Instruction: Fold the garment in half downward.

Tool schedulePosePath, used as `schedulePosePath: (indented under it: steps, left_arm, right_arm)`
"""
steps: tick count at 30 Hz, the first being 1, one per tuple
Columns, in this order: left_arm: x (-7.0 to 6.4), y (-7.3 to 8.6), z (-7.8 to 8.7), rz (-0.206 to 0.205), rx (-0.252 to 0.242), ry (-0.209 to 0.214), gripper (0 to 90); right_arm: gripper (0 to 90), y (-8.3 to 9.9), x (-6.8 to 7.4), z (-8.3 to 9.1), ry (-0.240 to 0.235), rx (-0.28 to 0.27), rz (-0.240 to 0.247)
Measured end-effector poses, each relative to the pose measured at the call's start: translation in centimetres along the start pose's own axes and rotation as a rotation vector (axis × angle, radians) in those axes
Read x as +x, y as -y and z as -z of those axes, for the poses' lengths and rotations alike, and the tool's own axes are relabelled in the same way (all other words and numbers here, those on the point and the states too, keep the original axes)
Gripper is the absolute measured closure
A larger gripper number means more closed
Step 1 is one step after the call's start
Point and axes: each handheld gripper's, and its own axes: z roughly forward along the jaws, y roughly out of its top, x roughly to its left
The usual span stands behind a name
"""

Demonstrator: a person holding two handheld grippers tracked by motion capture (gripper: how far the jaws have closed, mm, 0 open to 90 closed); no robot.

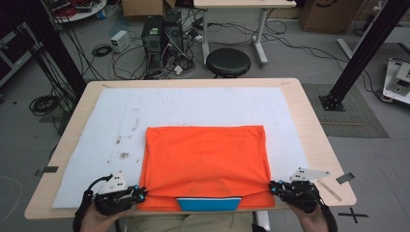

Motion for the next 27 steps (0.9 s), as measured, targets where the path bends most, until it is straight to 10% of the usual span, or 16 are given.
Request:
schedulePosePath:
  steps: [8,27]
  left_arm:
    - [1.8,-1.8,1.5,0.052,-0.114,-0.074,51.5]
    - [9.7,-10.0,-0.9,0.110,-0.132,-0.193,41.5]
  right_arm:
    - [40.7,-1.4,-1.0,0.6,0.084,-0.074,-0.047]
    - [34.9,-9.7,-4.6,-2.6,0.134,-0.178,-0.087]
